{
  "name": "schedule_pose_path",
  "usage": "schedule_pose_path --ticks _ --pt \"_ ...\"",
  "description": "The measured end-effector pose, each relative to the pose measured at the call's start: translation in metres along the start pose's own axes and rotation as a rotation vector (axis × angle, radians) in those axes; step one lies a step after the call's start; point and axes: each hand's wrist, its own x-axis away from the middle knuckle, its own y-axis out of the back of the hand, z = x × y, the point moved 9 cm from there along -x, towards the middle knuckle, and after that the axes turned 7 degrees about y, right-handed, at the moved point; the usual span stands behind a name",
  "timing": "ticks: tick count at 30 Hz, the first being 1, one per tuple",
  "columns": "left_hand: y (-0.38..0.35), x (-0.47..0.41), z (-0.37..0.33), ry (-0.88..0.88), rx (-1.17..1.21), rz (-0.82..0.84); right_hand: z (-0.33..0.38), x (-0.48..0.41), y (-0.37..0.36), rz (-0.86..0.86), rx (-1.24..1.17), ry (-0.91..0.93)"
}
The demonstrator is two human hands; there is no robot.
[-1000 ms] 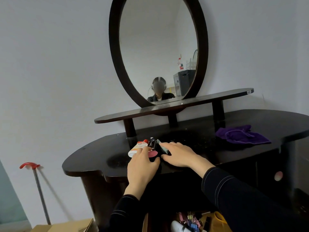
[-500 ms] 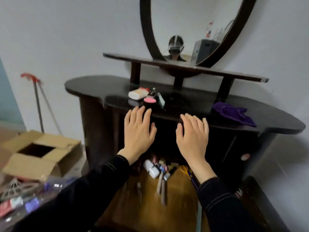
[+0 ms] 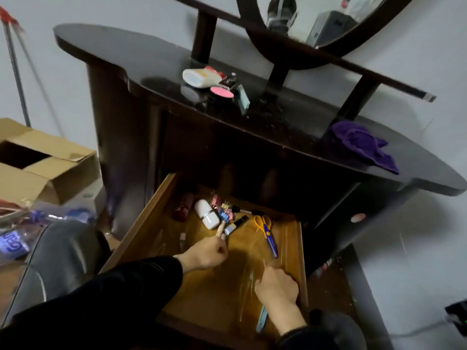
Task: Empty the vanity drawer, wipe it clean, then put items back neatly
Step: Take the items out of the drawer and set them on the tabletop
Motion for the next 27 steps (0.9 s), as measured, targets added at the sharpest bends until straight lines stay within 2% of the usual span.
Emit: schedule_pose_path --ticks 4,11,13,16,20,23,25,27 --pt "-0.008 -0.002 0.003 -0.017 -0.001 0.014 0.002 -0.012 -0.027 0.113 0.008 -0.011" --pt "-0.014 -0.001 -0.001 -0.006 -0.039 0.049 0.019 -0.027 -0.021 0.039 -0.201 0.078" --pt "-0.016 -0.001 0.0 0.006 -0.033 0.07 0.02 -0.029 -0.02 0.017 -0.401 0.099" --pt "-0.022 0.0 -0.002 0.021 -0.005 0.144 0.023 -0.029 -0.015 -0.002 -0.865 0.139" --pt "-0.031 0.007 -0.015 0.02 0.178 0.298 0.022 -0.029 0.002 -0.084 -1.103 0.211" --pt "-0.03 0.015 -0.027 -0.026 0.349 0.377 0.027 -0.028 0.006 -0.072 -1.224 0.27" --pt "-0.028 0.012 -0.024 0.015 0.477 0.364 0.027 -0.028 0.006 -0.07 -1.26 0.29" --pt "-0.016 0.007 -0.013 0.106 0.533 0.226 0.022 -0.031 0.003 -0.108 -1.221 0.267"
